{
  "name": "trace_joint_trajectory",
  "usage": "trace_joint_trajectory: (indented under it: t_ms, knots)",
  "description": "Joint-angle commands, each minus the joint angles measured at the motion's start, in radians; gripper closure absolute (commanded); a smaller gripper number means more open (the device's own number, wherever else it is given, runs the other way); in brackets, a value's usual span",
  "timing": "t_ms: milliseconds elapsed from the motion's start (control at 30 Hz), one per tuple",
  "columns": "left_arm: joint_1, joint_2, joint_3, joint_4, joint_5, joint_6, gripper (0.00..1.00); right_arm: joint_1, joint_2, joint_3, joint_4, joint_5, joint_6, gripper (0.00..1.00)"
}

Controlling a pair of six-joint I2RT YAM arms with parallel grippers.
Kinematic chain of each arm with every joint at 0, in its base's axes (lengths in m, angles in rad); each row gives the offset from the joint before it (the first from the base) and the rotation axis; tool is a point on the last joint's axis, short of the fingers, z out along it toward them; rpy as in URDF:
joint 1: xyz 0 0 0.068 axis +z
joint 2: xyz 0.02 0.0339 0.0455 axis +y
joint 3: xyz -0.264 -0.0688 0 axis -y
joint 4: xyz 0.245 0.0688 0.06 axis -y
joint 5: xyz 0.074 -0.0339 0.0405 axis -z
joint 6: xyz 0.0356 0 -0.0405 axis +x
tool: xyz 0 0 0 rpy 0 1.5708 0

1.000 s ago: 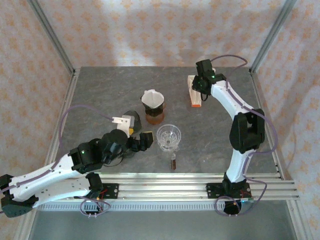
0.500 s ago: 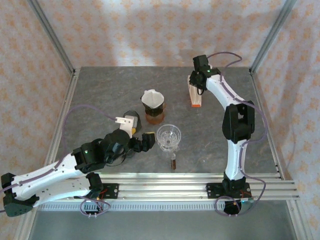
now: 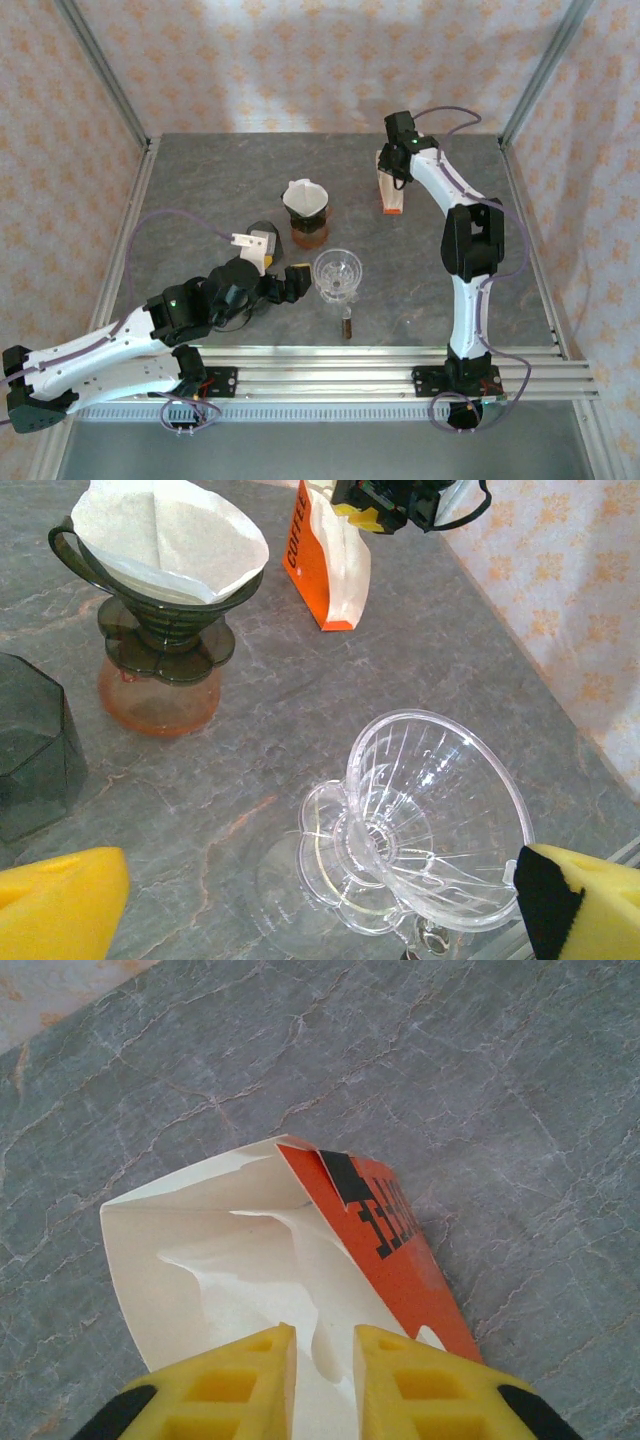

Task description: Place the coffee filter in the dripper

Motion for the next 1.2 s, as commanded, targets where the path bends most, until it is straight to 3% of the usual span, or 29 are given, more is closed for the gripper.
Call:
trace_joint_trajectory:
  t_ms: [0,400,900,1167]
  knots:
    - [-0.001,-0.002,-0.008,0.018,-0.017,0.016,0.0,-0.005,0.012,0.033,-0.032,0.033,0.006,0.81]
    - [0.001,-0.005,-0.009,0.018,-0.025,0.016,0.0,-0.005,-0.006,0.012,-0.03,0.023,-0.018,1.0]
    - [0.0,-0.004,-0.004,0.03,-0.02,-0.01,0.0,0.014,-0.239,-0.236,0.011,0.09,-0.01,1.0]
    - [0.001,0.0,0.016,-0.004,-0.021,-0.027,0.0,0.034,-0.44,-0.399,0.007,0.13,0.006,1.0]
